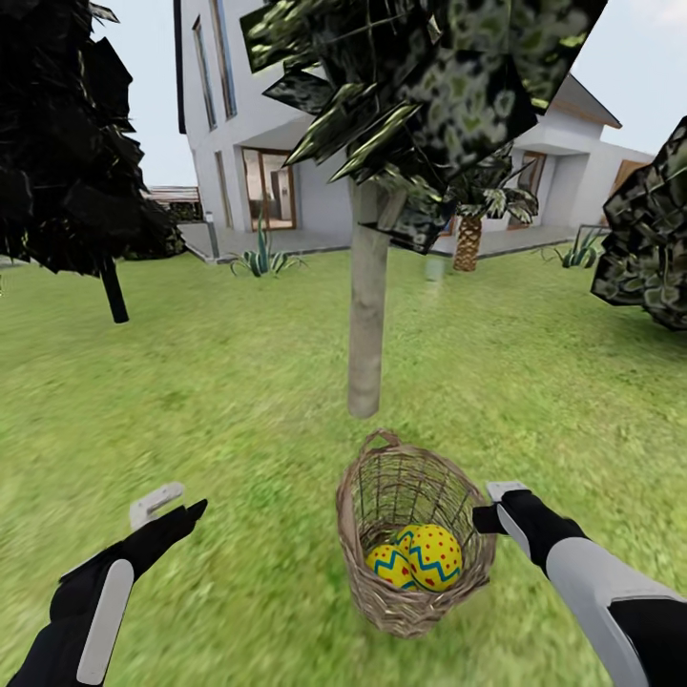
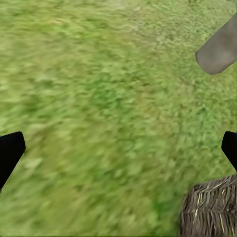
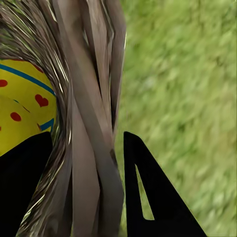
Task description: Take the three Easter eggs out of the wicker basket on the lawn in the garden, then place them on the lawn next to a single tree (choose any tree) so that all three eggs are next to the same tree and none are left in the basket.
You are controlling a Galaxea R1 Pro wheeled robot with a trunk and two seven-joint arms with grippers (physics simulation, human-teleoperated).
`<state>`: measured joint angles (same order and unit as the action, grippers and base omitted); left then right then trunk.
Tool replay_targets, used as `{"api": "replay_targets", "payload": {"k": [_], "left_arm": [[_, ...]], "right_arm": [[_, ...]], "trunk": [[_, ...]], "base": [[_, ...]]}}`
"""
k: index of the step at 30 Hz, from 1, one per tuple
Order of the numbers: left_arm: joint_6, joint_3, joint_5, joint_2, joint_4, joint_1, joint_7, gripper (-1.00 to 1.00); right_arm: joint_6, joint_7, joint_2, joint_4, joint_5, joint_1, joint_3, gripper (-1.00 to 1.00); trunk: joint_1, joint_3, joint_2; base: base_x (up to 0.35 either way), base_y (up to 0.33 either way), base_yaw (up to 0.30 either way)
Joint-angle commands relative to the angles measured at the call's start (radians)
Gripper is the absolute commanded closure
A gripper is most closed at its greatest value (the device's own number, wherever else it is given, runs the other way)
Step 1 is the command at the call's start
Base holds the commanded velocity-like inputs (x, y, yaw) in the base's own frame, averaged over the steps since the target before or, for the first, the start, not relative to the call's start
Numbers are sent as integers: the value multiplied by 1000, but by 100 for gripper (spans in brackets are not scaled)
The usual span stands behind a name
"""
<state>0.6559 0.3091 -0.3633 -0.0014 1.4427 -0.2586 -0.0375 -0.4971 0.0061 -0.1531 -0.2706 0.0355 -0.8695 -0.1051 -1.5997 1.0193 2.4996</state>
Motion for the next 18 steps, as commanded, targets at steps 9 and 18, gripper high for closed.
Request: {"api": "replay_targets", "payload": {"k": [9, 18], "left_arm": [[4, 1, -9, 0, 1, -1, -4, -100], [4, 1, -9, 0, 1, -1, -4, -100]], "right_arm": [[-4, 2, -2, -2, 9, -1, -4, 100], [11, 2, -3, 0, 9, -1, -4, 100]], "trunk": [[0, 2, 0], [0, 2, 0]], "base": [[330, 10, 6], [330, -22, 0]]}}
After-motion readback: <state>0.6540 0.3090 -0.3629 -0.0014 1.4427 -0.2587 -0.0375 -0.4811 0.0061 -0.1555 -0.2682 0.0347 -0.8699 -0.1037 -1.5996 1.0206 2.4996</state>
